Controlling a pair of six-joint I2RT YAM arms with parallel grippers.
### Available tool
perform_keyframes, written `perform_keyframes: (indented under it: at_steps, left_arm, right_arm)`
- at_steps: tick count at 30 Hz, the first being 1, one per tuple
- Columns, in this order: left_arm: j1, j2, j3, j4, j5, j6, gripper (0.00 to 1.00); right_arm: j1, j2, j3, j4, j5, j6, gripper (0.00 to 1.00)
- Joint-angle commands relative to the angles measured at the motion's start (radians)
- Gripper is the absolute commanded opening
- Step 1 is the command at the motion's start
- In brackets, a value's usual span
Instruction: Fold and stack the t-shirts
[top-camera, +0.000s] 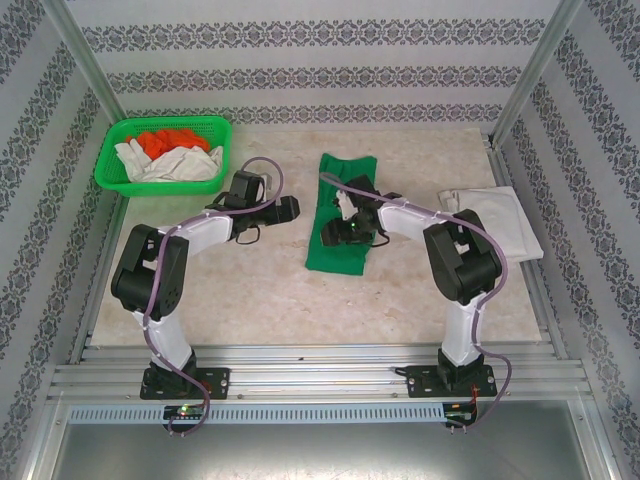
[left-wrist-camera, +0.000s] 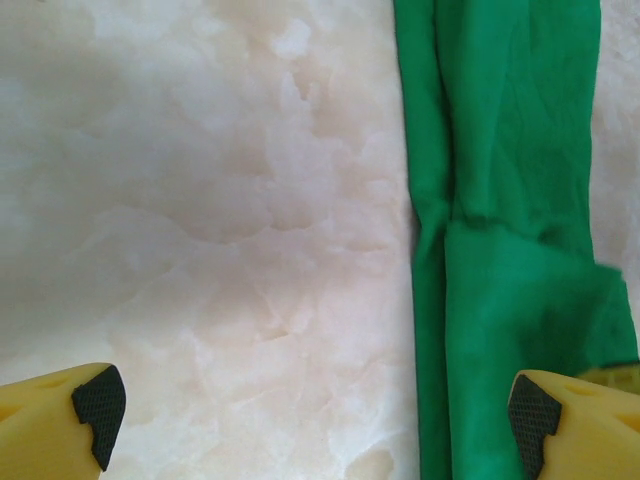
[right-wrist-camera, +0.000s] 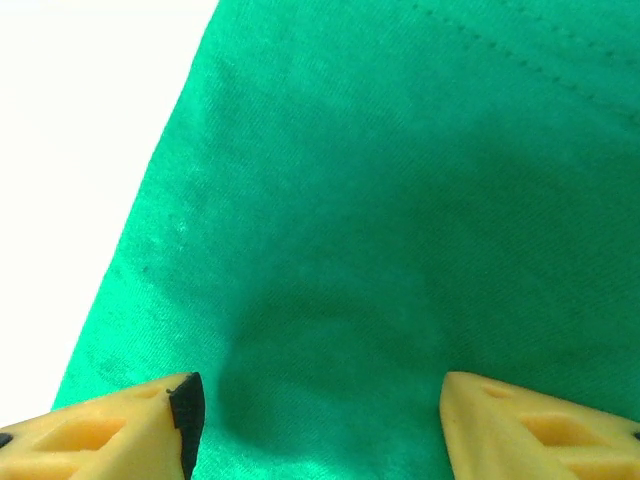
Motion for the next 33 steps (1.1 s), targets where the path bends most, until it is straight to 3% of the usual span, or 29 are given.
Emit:
perform_keyframes:
  at_steps: [1, 7, 11, 13, 16, 21, 24, 33]
  left_arm:
    - [0.013, -0.019, -0.006, 0.024, 0.007, 0.032, 0.99]
    - [0.013, -0.013, 0.029, 0.015, 0.093, 0.127, 1.0]
    - [0.016, -0.031, 0.043, -0.057, 0.125, 0.287, 1.0]
    - [0.015, -0.059, 0.023, -0.085, 0.126, 0.394, 1.0]
    - [0.018, -0.11, -0.02, -0.125, 0.129, 0.571, 1.0]
    - [0.02, -0.204, -0.11, -0.194, 0.196, 0.841, 1.0]
    - [0.024, -0.267, -0.173, -0.193, 0.195, 0.904, 1.0]
    - [0.027, -0.334, -0.278, -0.127, 0.195, 0.842, 1.0]
  right_arm:
    - [0.01, -0.042, -0.034, -0.083, -0.013, -0.011, 0.66]
    - [0.011, -0.178, 0.011, -0.161, 0.078, -0.193, 0.77]
    - [0.054, -0.259, -0.031, -0.211, 0.13, -0.448, 0.85]
    - [0.111, -0.29, -0.071, -0.223, 0.227, -0.579, 0.86]
    - [0.171, -0.3, -0.103, -0.245, 0.319, -0.657, 0.87]
    - [0.265, -0.268, -0.116, -0.257, 0.381, -0.721, 0.81]
    - [0.296, -0.223, -0.106, -0.264, 0.387, -0.727, 0.73]
    - [0.306, -0.093, -0.057, -0.259, 0.388, -0.728, 0.58]
